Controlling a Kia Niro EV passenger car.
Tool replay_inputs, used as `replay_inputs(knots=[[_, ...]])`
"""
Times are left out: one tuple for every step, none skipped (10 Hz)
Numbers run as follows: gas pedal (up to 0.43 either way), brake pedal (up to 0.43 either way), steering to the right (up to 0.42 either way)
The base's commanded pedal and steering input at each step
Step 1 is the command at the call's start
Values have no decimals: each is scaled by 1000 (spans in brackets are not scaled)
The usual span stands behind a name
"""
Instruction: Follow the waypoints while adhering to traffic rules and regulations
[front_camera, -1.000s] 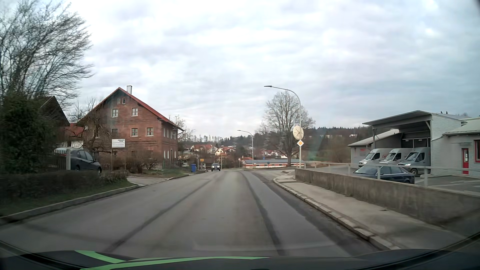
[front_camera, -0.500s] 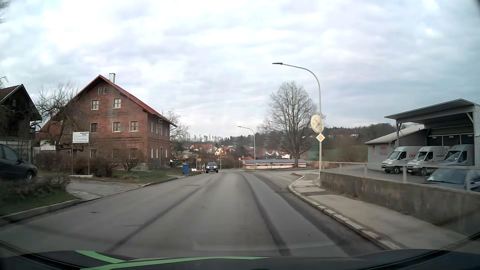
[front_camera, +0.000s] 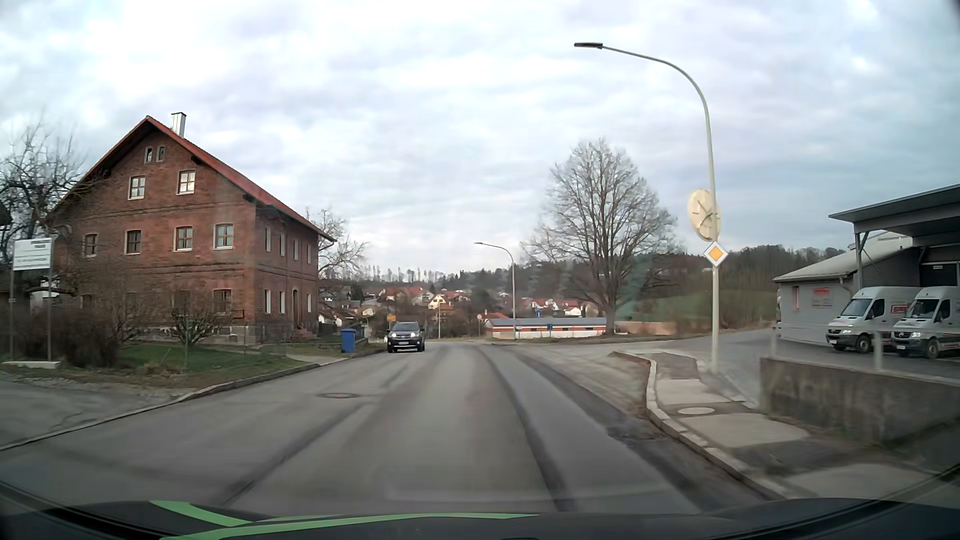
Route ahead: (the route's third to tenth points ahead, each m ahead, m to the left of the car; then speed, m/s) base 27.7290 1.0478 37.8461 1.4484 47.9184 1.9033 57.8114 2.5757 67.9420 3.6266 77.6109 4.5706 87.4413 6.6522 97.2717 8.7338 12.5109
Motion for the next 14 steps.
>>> replay_inputs(knots=[[47,0,0],[47,0,0],[47,0,0],[47,0,0],[47,0,0],[47,0,0],[47,0,0],[47,0,-1],[47,0,-3],[47,0,-4],[47,0,-5],[47,0,-5],[47,0,-6],[47,0,-6]])
